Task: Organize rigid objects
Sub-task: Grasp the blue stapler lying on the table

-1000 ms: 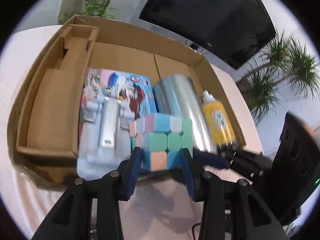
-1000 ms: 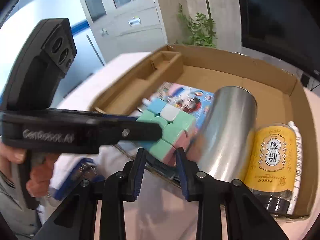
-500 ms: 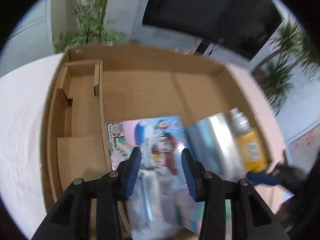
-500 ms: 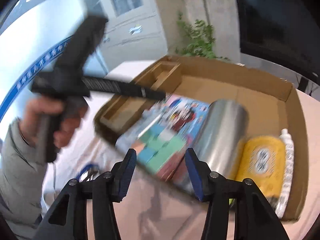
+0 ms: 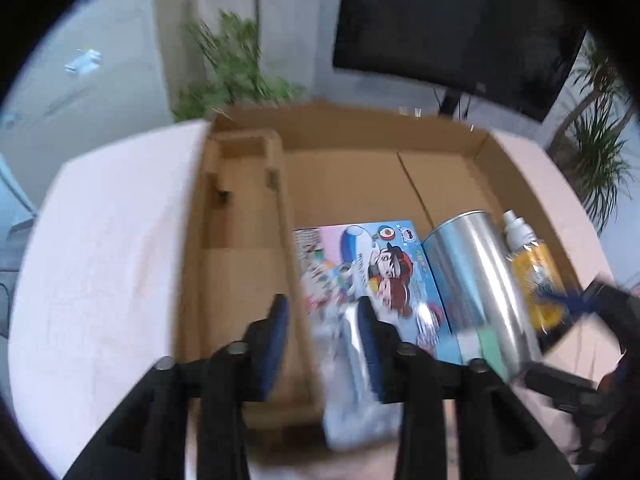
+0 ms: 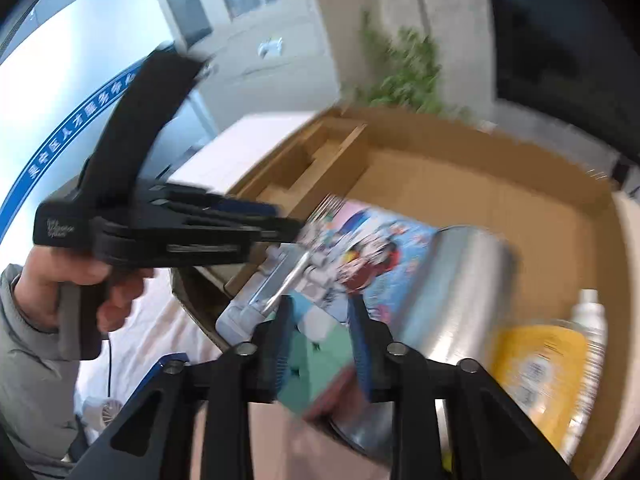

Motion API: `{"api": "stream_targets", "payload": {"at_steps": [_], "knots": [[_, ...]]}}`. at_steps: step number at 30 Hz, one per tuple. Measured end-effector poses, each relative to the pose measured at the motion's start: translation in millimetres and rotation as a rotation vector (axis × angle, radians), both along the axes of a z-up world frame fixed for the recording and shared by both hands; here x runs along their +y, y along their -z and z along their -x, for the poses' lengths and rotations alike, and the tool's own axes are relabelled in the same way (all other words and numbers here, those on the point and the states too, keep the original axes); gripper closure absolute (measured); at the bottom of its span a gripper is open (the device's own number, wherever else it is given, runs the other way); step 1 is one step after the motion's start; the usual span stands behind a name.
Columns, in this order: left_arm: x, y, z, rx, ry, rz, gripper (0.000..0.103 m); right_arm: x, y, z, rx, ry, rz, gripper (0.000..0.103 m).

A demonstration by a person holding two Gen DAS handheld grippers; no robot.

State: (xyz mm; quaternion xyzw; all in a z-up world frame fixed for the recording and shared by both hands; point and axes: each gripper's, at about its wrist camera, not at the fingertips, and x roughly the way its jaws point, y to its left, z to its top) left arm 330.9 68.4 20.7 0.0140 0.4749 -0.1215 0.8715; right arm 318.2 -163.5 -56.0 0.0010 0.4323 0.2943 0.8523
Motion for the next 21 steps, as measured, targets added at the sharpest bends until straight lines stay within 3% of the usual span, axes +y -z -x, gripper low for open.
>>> {"api": "stream_targets", "payload": {"at_steps": [1,2,4,7,10,12,13,14,15,17,21], "knots": [[11.0,-9.1,24.2,-0.033,-0.015,0.011,0.034,-9.5,-12.6,21.0,-0.077,0.045,-0.017,0.008],[23.4,-15.7,50.6,-0.064,-0.033,0.032,0.014,-17.7,-21.1,46.3,-0.152,0.072,-0.05,0.001],[43.4,-17.1,89.0,-0.079,-0.051,0.076,0.013,-15.8,-16.7,86.3,-0.151,-0.002,-0.074,0.0],[61.8,6.3,122.5,0.039,-0.067,0.115,0.013,1.7,11.5,136.8,-0.029,-0.106,-0.099,0.001],[62.1,39.9,139.3,0.15,-0.063,0.126,0.017,19.6,38.5,166.6,0.137,-0.15,-0.211,0.001],[53.4,60.1,143.9,0.227,-0.037,0.147,0.02,31.6,49.4,178.2,0.201,-0.169,-0.229,0.003],[48.7,67.6,142.1,0.264,-0.023,0.163,0.026,37.5,52.2,184.1,0.215,-0.177,-0.226,0.004],[45.4,74.7,140.7,0.304,-0.015,0.182,0.041,41.7,53.3,187.8,0.219,-0.193,-0.221,0.006],[38.2,83.4,137.1,0.353,-0.016,0.162,0.048,45.3,53.2,192.4,0.217,-0.209,-0.214,0.007],[28.6,85.7,135.0,0.346,-0.029,0.116,0.049,46.8,49.6,200.9,0.192,-0.228,-0.192,0.007],[8.7,83.3,133.8,0.388,-0.041,0.178,0.064,38.7,49.5,214.5,0.204,-0.223,-0.194,0.008]]}}
